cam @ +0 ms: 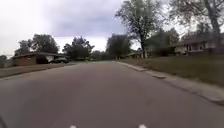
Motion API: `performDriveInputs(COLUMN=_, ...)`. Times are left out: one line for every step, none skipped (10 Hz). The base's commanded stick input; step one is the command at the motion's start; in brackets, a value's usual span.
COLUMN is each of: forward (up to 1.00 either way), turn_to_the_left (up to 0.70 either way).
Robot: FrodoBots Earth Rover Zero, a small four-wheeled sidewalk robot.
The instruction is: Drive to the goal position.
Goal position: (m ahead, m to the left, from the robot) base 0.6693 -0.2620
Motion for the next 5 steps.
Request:
performDriveInputs(forward=0.7, turn_to_the_left=0.0)
performDriveInputs(forward=0.7, turn_to_the_left=0.0)
performDriveInputs(forward=0.7, turn_to_the_left=0.0)
performDriveInputs(forward=0.7, turn_to_the_left=0.0)
performDriveInputs(forward=0.7, turn_to_the_left=0.0)
